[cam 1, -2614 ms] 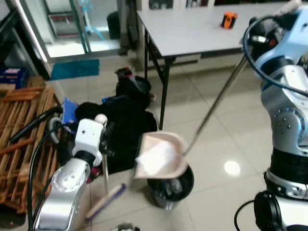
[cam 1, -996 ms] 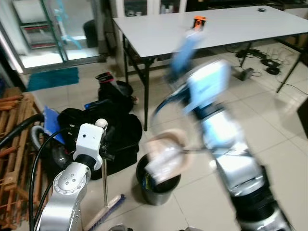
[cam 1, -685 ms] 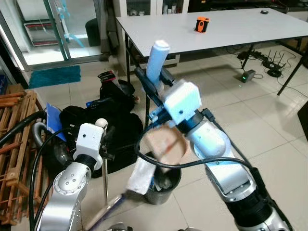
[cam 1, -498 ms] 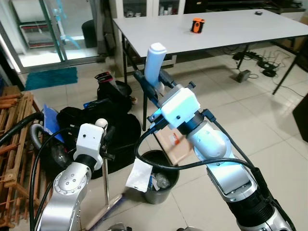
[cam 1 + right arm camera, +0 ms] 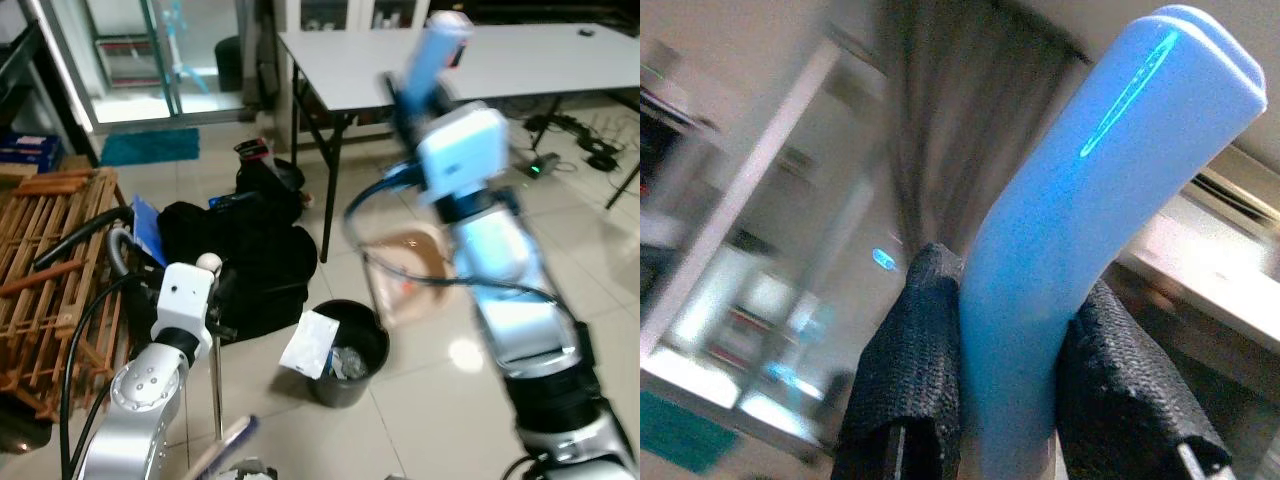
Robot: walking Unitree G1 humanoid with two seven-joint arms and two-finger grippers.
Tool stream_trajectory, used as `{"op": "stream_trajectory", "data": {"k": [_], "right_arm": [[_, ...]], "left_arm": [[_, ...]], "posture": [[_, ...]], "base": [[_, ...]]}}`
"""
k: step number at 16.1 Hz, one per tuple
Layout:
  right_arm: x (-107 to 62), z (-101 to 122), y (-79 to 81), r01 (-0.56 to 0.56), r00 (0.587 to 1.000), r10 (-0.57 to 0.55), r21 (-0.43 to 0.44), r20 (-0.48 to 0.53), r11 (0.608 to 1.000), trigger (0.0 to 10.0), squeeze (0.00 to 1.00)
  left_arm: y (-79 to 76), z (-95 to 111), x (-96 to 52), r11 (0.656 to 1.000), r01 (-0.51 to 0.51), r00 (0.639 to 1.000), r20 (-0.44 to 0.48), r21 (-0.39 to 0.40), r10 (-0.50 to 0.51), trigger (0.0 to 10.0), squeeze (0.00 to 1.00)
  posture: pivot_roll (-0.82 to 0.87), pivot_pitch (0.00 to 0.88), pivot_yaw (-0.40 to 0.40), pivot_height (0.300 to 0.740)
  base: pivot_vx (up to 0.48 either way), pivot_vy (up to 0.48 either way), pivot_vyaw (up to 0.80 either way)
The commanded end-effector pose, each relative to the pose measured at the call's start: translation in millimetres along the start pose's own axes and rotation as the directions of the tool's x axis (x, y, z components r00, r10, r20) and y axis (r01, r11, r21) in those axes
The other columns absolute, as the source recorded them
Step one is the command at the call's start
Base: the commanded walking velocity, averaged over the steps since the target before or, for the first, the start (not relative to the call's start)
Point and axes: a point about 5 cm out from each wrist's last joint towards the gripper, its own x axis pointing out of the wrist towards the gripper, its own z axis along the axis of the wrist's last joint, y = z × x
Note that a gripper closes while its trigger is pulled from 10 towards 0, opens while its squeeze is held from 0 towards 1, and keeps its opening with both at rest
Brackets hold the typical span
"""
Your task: Sweep floor
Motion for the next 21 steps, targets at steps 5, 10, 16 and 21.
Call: {"op": "stream_trajectory", "data": {"k": [5,10,16,21], "right_arm": [[-25.4,-29,-44.6,0.132,0.971,-0.155,-0.133,-0.180,0.982,10.0,0.00],[-52.4,-53,-56.9,0.229,0.905,-0.248,-0.095,-0.347,0.969,10.0,0.00],[-70.7,-68,-55.1,0.312,0.853,-0.304,-0.052,-0.425,0.949,10.0,0.00],[-81.4,-70,-45.4,0.342,0.830,-0.300,0.005,-0.470,0.940,10.0,0.00]], "left_arm": [[-3.3,15,2.3,1.000,0.026,0.998,0.059,0.013,-0.027,10.0,0.00],[-2.8,15,0.7,0.999,0.031,0.998,0.053,0.018,-0.032,10.0,0.00],[10.2,23,8.0,0.994,-0.098,0.991,0.094,0.056,0.092,10.0,0.00],[15.4,48,38.1,0.980,-0.201,0.955,0.221,-0.006,0.198,10.0,0.00]], "posture": [[-0.02,0.036,-0.002,0.740],[-0.02,0.045,-0.003,0.740],[-0.02,0.046,-0.006,0.740],[-0.03,0.031,-0.014,0.740]], "base": [[0.000,0.000,0.00],[0.000,0.000,0.00],[0.000,0.000,0.00],[0.000,0.000,0.00]]}}
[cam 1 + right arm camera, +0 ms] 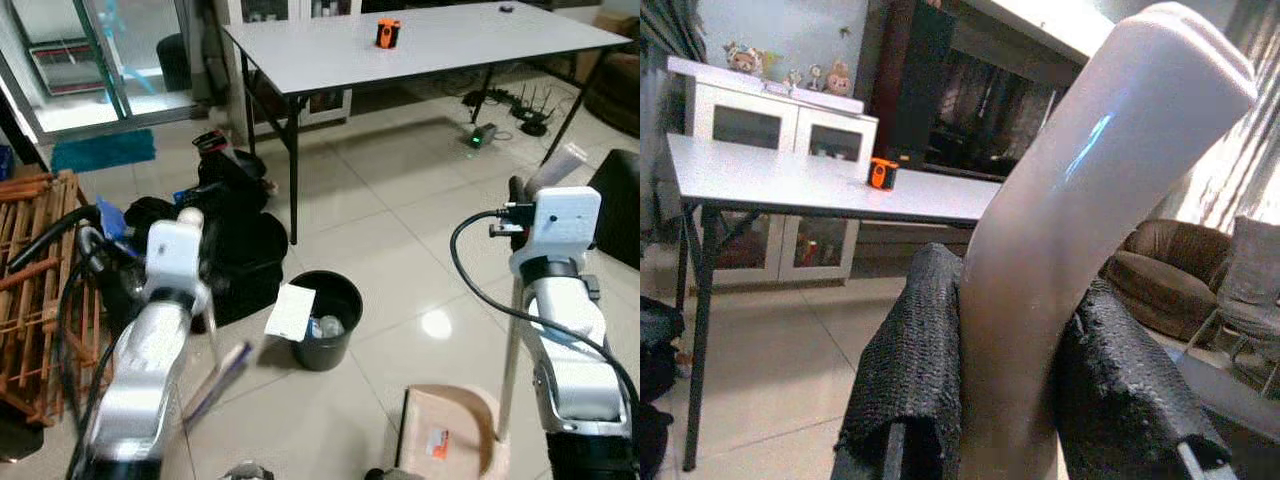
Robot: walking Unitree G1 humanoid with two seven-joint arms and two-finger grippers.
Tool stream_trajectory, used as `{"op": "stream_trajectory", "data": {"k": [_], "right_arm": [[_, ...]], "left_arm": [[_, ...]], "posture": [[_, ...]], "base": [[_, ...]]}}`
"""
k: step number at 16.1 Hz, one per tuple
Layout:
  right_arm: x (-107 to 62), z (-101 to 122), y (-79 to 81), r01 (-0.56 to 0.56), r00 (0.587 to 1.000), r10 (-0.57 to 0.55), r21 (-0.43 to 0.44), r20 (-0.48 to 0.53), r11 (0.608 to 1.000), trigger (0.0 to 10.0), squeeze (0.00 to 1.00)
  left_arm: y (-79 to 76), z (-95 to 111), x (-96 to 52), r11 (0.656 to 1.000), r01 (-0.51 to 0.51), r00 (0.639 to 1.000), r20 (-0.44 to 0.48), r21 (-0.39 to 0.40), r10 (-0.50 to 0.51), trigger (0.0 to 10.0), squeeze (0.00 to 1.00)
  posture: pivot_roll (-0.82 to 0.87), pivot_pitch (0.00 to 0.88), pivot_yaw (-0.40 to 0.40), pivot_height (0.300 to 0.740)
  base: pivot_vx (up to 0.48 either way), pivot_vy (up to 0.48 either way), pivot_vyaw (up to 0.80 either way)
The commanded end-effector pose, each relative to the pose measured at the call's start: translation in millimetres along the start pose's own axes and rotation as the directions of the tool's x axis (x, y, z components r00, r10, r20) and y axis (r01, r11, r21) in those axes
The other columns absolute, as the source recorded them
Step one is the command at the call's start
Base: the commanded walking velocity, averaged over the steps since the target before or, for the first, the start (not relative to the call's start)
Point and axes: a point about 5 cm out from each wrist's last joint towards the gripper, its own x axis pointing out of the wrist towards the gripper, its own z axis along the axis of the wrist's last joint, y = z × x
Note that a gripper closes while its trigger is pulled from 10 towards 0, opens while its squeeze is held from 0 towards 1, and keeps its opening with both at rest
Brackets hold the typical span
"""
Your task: Sweep floor
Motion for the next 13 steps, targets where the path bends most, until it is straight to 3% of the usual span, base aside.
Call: {"op": "stream_trajectory", "data": {"k": [1,7,13], "right_arm": [[-0.2,7,-1.2,0.011,1.000,-0.011,0.013,0.029,1.000,10.0,0.00],[-1.5,10,1.8,0.000,1.000,-0.001,0.019,0.029,1.000,10.0,0.00],[-7.0,8,8.0,-0.016,1.000,0.016,0.030,0.008,0.999,10.0,0.00]], "left_arm": [[-4.1,9,13.0,1.000,-0.020,0.998,0.061,0.008,0.020,10.0,0.00],[-23.8,23,59.3,1.000,0.015,0.992,0.123,-0.013,-0.014,10.0,0.00],[-32.7,24,82.8,0.999,0.037,0.989,0.145,0.028,-0.041,10.0,0.00]], "posture": [[-0.03,0.030,-0.014,0.740],[-0.06,0.025,-0.003,0.740],[-0.07,0.049,-0.004,0.740]], "base": [[0.000,0.000,0.00],[0.000,0.000,0.00],[0.000,0.000,0.00]]}}
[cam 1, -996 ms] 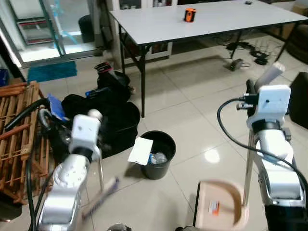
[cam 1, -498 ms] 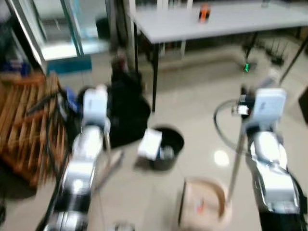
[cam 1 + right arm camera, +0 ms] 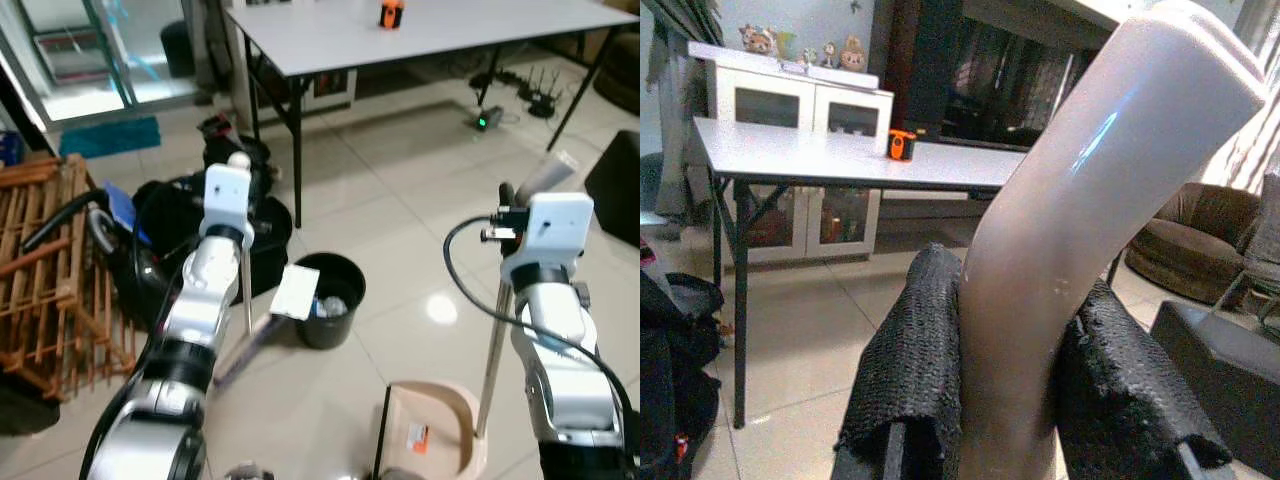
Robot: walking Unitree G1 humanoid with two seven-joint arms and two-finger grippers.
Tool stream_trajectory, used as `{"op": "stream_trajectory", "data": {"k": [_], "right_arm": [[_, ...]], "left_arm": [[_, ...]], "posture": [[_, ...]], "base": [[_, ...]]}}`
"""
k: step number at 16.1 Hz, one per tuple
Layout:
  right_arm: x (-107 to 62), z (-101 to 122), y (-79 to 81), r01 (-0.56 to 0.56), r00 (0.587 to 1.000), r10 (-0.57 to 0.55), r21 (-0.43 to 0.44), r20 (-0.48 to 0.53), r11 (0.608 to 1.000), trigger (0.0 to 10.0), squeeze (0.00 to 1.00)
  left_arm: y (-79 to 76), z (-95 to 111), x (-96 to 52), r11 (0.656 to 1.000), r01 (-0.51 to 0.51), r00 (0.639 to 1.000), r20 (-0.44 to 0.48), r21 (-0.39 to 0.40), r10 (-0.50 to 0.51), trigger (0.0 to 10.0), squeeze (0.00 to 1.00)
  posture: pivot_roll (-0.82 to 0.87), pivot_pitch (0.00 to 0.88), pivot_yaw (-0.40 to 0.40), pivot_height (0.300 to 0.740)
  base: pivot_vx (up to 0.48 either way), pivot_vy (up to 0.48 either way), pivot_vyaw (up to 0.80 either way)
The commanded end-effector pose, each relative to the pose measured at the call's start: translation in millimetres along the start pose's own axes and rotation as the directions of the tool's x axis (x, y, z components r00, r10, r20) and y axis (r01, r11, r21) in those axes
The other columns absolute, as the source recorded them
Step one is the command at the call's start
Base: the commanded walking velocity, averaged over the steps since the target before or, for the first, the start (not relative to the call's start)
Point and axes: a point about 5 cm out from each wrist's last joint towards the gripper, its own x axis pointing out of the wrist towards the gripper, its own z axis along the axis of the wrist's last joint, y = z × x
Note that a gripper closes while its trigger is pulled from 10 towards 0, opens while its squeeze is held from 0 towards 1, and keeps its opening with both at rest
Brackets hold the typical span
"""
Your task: Sweep floor
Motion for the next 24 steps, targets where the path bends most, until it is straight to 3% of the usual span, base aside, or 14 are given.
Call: {"op": "stream_trajectory", "data": {"k": [1,9,13,18,20,24], "right_arm": [[0.1,10,1.4,-0.004,0.999,0.004,-0.001,0.034,1.000,10.0,0.00],[-0.6,10,-3.1,0.015,1.000,-0.015,-0.005,0.023,1.000,10.0,0.00],[0.2,10,-3.6,0.018,1.000,-0.018,-0.005,0.022,1.000,10.0,0.00],[2.0,9,-4.5,0.020,1.000,-0.019,-0.007,0.018,1.000,10.0,0.00],[2.3,8,-4.2,0.018,1.000,-0.018,-0.007,0.013,1.000,10.0,0.00],[1.2,5,2.5,-0.006,1.000,0.006,-0.001,0.000,1.000,10.0,0.00]], "left_arm": [[3.1,8,4.9,0.999,-0.013,0.999,0.044,0.029,0.012,10.0,0.00],[-20.5,37,28.5,0.998,0.063,0.985,0.160,-0.016,-0.059,10.0,0.00],[-19.6,56,33.6,0.996,0.080,0.967,0.246,-0.031,-0.070,10.0,0.00],[-14.8,81,32.3,0.990,0.142,0.927,0.349,0.006,-0.135,10.0,0.00],[-13.2,79,30.7,0.989,0.149,0.927,0.346,0.025,-0.148,10.0,0.00],[-4.2,51,16.0,0.988,0.140,0.951,0.268,0.064,-0.152,10.0,0.00]], "posture": [[-0.07,0.054,-0.003,0.740],[-0.08,0.063,-0.001,0.740],[-0.08,0.062,-0.003,0.740],[-0.07,0.059,-0.004,0.740],[-0.07,0.059,-0.004,0.740],[-0.06,0.057,0.000,0.740]], "base": [[0.000,0.000,0.00],[0.000,0.000,0.00],[0.000,0.000,0.00],[0.000,0.000,0.00],[0.000,0.000,0.00],[0.000,0.000,0.00]]}}
